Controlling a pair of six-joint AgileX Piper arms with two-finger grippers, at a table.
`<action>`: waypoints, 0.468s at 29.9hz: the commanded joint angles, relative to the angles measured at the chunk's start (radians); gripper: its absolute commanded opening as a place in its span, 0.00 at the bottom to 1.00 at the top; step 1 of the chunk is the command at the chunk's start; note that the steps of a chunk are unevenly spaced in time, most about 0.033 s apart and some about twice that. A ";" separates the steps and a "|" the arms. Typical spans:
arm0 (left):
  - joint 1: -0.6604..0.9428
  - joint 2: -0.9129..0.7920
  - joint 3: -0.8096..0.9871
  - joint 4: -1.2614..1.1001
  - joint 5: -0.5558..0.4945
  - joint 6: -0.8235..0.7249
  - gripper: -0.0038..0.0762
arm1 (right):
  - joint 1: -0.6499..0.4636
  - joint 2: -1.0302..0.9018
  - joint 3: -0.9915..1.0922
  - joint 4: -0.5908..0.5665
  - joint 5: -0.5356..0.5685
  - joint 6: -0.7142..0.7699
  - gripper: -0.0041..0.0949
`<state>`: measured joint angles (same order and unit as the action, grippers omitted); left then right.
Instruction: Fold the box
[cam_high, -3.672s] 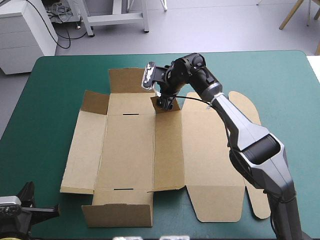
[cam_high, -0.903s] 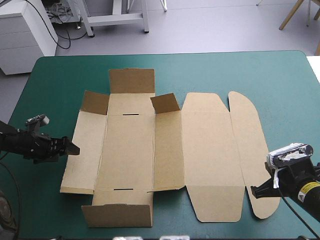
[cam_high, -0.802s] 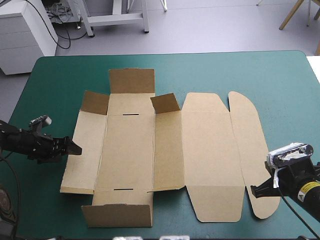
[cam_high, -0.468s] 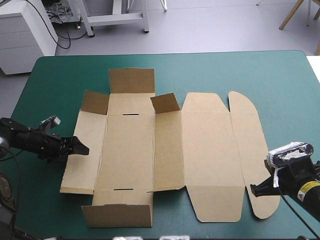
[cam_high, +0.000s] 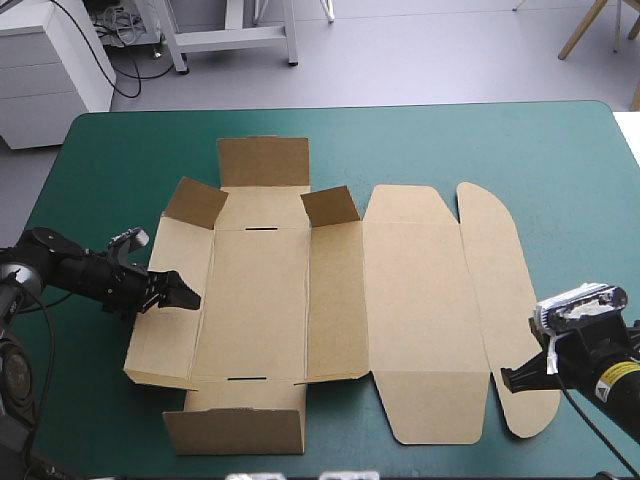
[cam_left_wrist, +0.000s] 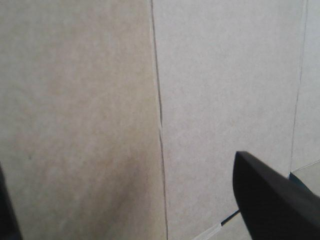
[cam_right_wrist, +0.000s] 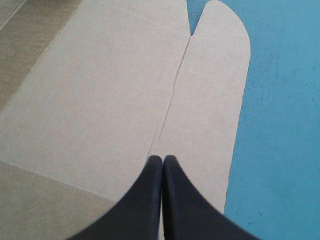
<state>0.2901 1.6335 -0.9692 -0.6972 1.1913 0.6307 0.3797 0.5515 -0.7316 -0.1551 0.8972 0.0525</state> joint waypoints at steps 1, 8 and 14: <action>-0.008 -0.034 -0.025 -0.054 0.110 -0.009 0.69 | -0.005 0.002 -0.024 -0.019 -0.064 -0.008 0.02; -0.008 -0.034 -0.025 -0.045 0.110 -0.086 0.34 | -0.005 0.002 -0.024 -0.019 -0.066 -0.008 0.02; -0.008 -0.031 -0.027 0.064 0.110 -0.091 0.04 | -0.003 0.002 -0.024 -0.016 -0.066 -0.008 0.02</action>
<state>0.2901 1.6347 -0.9692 -0.6391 1.1913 0.5501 0.3797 0.5515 -0.7316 -0.1551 0.8972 0.0513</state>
